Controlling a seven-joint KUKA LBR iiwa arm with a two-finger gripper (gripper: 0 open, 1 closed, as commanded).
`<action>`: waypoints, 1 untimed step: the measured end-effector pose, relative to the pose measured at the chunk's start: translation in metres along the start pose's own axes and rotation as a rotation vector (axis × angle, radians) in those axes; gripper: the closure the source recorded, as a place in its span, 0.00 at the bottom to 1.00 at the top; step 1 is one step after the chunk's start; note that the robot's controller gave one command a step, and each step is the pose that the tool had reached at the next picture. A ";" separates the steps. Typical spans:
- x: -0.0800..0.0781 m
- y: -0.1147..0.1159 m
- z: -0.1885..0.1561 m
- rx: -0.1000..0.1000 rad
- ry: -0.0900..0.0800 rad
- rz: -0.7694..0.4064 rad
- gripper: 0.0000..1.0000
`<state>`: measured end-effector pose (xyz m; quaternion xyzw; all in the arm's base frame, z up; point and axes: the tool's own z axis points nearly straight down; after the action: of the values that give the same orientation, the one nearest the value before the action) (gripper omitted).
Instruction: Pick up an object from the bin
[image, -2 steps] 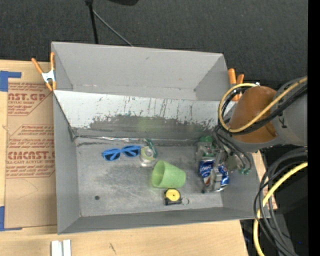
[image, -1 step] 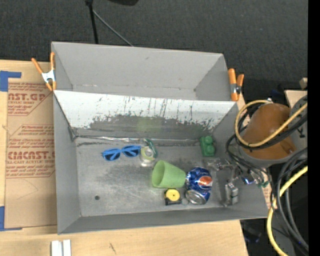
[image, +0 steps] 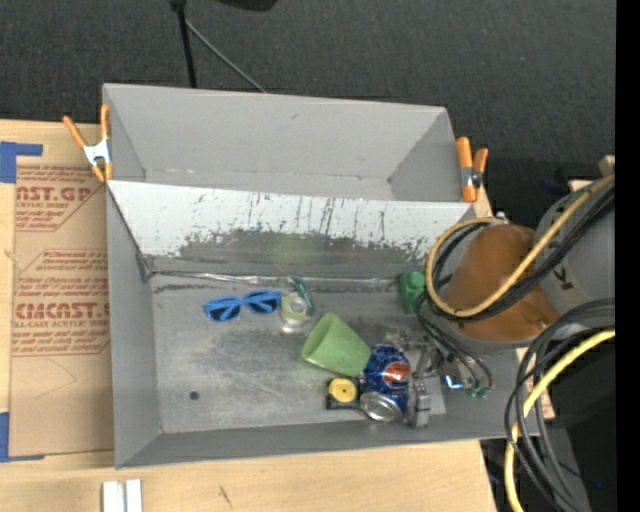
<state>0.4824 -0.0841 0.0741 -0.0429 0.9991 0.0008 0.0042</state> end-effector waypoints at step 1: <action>0.002 -0.002 0.001 0.001 0.006 0.002 1.00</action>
Offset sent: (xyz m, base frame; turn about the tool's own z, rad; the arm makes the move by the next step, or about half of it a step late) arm 0.0000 0.0000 0.0000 0.0000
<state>0.4807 -0.0864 0.0732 -0.0420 0.9991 -0.0001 0.0010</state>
